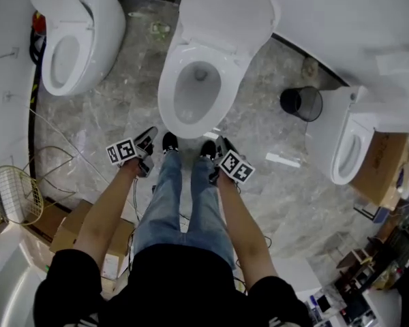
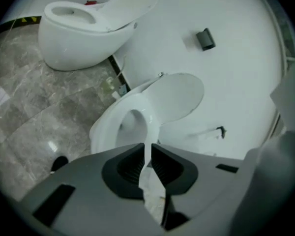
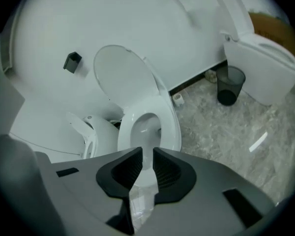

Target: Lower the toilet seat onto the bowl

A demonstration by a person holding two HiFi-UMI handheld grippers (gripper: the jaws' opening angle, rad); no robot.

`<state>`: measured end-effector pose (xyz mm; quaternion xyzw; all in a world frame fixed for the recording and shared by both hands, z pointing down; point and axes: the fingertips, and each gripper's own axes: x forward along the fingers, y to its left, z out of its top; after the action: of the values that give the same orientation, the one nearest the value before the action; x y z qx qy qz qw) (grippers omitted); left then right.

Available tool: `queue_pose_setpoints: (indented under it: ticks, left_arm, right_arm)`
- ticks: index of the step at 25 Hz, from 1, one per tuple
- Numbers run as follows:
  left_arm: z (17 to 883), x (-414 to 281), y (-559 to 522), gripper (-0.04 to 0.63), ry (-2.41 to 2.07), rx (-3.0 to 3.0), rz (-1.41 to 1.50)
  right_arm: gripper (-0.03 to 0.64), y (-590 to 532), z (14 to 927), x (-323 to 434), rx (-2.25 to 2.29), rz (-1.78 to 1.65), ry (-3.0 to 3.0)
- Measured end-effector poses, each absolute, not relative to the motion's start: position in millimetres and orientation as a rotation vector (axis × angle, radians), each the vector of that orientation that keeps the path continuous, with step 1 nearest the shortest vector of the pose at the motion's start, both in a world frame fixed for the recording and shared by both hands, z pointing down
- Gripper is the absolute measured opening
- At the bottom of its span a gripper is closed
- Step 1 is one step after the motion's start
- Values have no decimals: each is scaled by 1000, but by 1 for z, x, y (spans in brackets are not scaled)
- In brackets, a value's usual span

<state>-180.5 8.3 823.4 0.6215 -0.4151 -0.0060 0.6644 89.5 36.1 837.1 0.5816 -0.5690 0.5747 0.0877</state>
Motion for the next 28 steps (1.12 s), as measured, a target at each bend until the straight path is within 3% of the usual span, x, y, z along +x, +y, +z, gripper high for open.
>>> queue_pose_setpoints:
  ticks: [4,8,19,28]
  left_arm:
    - [687,-166,-38,7,-896,1457,-436]
    - [584,-167,-60,5,-976,1565,-570]
    - [343,-147,-72,5,-1512,2378,-66]
    - [259,-136,-18,5,-1690,2589,39]
  right_arm:
    - [37,5,722,105,1819,1532,-1813]
    - [21,-22,602,117,1909,1361,-2010]
    - [20,-30,353,144,2111,622,-2316]
    - [20,31,265,147,2247,154,-2270]
